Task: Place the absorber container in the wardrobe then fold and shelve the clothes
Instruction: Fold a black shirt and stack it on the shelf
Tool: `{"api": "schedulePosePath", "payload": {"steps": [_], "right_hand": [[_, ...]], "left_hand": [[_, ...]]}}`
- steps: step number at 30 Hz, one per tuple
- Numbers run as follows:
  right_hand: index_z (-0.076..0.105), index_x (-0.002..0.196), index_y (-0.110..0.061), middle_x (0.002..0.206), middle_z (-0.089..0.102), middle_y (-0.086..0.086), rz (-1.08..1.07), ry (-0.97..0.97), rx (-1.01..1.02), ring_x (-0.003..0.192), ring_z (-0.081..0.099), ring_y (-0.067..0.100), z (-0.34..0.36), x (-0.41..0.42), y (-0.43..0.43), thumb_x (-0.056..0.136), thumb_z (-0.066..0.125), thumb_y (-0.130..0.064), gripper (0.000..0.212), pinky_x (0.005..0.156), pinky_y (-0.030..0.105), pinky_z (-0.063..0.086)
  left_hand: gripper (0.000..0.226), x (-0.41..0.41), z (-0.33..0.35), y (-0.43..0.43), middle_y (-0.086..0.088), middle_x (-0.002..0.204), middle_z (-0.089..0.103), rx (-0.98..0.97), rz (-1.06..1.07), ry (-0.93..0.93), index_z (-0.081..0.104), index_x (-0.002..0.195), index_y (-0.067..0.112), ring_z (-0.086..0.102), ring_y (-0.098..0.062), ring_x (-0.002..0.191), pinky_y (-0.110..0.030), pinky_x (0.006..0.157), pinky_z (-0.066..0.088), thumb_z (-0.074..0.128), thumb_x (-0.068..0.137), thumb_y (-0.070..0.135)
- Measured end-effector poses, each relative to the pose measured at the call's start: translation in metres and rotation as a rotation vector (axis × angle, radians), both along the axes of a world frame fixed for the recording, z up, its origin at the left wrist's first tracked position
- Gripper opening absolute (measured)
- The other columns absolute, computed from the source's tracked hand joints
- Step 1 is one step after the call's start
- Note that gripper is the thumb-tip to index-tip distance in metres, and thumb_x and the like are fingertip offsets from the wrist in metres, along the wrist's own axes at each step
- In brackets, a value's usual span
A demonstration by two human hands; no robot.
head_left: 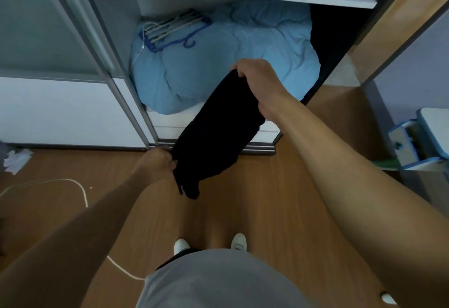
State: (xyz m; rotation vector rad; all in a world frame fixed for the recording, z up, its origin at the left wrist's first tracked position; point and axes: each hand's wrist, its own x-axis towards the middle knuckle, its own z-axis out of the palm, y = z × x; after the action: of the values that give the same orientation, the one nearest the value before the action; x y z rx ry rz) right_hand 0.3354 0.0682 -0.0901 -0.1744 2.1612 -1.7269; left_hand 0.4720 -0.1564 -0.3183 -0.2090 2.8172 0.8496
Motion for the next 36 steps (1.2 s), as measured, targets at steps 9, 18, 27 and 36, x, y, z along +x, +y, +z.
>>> {"api": "schedulePosePath", "payload": {"steps": [9, 18, 27, 36], "right_hand": [[0.049, 0.073, -0.009, 0.079, 0.052, 0.007, 0.22, 0.268, 0.851, 0.076, 0.055, 0.025, -0.032, -0.014, 0.028, 0.082, 0.049, -0.008, 0.009, 0.06, 0.03, 0.043], [0.073, 0.095, -0.001, 0.101, 0.071, 0.012, 0.135, 0.336, 0.706, 0.097, 0.064, 0.026, -0.037, -0.022, 0.036, 0.081, 0.044, -0.003, 0.032, 0.087, 0.037, 0.054], [0.069, 0.068, -0.017, 0.061, 0.062, -0.005, 0.315, 0.106, 0.527, 0.059, 0.061, 0.007, -0.047, -0.008, 0.033, 0.083, 0.064, -0.052, 0.038, 0.065, 0.027, 0.045], [0.073, 0.11, -0.031, 0.104, 0.07, -0.011, 0.803, 0.129, 1.036, 0.096, 0.063, 0.01, -0.049, -0.005, 0.028, 0.072, 0.08, -0.056, 0.047, 0.089, 0.026, 0.051]], "left_hand": [[0.009, 0.007, 0.037, -0.047, 0.0, 0.079, 0.071, 0.48, 0.807, 0.272, 0.07, 0.075, 0.011, 0.066, -0.012, 0.076, -0.023, 0.071, 0.053, 0.068, 0.083, 0.009], [0.043, 0.006, 0.056, -0.028, 0.013, 0.047, 0.038, 0.681, 0.795, 0.246, 0.041, 0.047, 0.027, 0.038, -0.002, 0.044, -0.016, 0.041, 0.032, 0.048, 0.087, 0.012], [0.031, 0.003, 0.062, -0.033, 0.002, 0.059, 0.039, 0.377, 0.654, 0.216, 0.04, 0.06, 0.018, 0.037, -0.01, 0.055, -0.026, 0.05, 0.029, 0.044, 0.091, 0.013], [0.015, -0.012, 0.071, -0.04, 0.006, 0.085, 0.066, -0.016, 0.323, 0.047, 0.067, 0.088, 0.025, 0.061, -0.018, 0.081, -0.031, 0.074, 0.049, 0.054, 0.087, 0.019]]}}
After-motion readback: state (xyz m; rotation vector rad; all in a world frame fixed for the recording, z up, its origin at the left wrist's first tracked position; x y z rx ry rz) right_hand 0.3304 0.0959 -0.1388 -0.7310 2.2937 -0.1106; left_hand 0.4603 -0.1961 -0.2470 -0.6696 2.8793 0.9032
